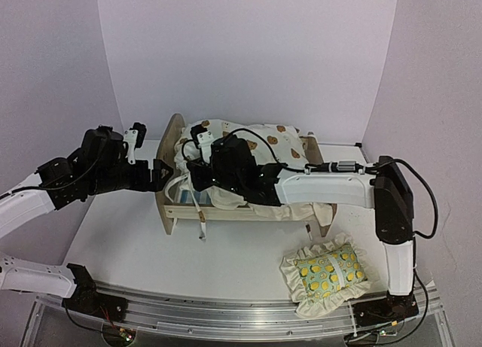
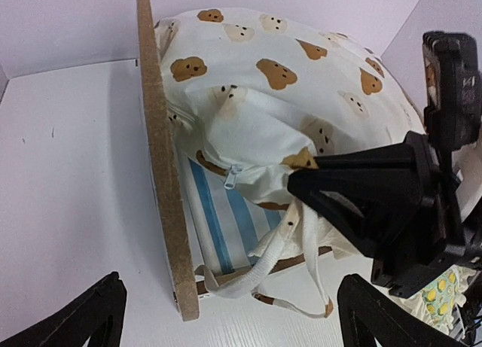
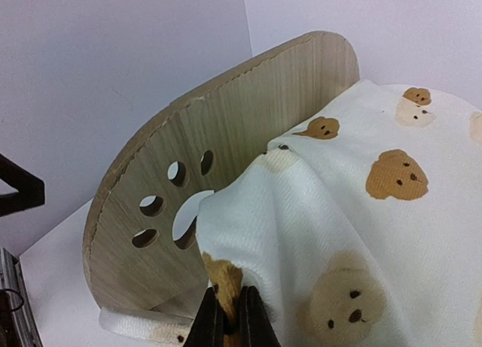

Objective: Set up the pet bed

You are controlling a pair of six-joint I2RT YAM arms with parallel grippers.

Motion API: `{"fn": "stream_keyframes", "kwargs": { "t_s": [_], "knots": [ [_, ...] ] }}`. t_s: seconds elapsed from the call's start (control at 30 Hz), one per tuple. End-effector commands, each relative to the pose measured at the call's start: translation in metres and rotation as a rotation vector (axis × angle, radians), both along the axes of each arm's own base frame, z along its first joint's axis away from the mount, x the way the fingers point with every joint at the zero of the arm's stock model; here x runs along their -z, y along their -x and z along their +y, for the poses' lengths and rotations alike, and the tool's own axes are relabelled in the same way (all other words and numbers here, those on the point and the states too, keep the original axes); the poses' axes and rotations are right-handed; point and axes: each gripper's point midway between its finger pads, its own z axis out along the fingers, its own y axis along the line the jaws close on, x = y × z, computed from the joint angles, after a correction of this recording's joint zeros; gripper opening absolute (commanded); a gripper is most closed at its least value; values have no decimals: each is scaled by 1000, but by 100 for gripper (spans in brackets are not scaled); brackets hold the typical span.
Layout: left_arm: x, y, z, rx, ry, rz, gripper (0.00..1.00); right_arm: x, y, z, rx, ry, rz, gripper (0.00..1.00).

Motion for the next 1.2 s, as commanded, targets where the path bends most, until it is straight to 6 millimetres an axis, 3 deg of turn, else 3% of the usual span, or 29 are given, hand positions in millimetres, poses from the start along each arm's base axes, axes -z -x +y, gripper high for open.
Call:
{"fn": "stream_keyframes", "kwargs": {
  "t_s": [0.0, 0.1, 0.23, 0.4, 0.67, 0.83, 0.97, 1.07, 1.17],
  "knots": [
    [-6, -9, 19, -115, 3, -54, 98, 7, 20, 30, -78, 3, -20, 0],
    [-3, -19, 22, -155, -24, -94, 88, 18, 25, 35, -65, 43, -47, 0],
    [4, -34, 16, -172, -63, -111, 77, 29, 11, 26, 39, 83, -73, 0],
    [11, -47, 10, -185, -94, -122, 69, 15, -12, 12, 196, 98, -168, 0],
    [24, -54, 8, -200, -123, -108, 65, 0, -24, 25, 224, 77, -237, 0],
    [31, -55, 10, -209, -132, -96, 55, 24, -25, 30, 207, 120, -240, 4],
    [41, -56, 5, -191, -128, -81, 51, 36, -21, 15, 229, 126, -219, 9],
    [49, -58, 1, -180, -133, -70, 40, 39, -15, 4, 233, 104, -198, 11],
    [51, -60, -2, -173, -133, -72, 21, 35, -7, 0, 202, 81, -174, 16]
  ]
}}
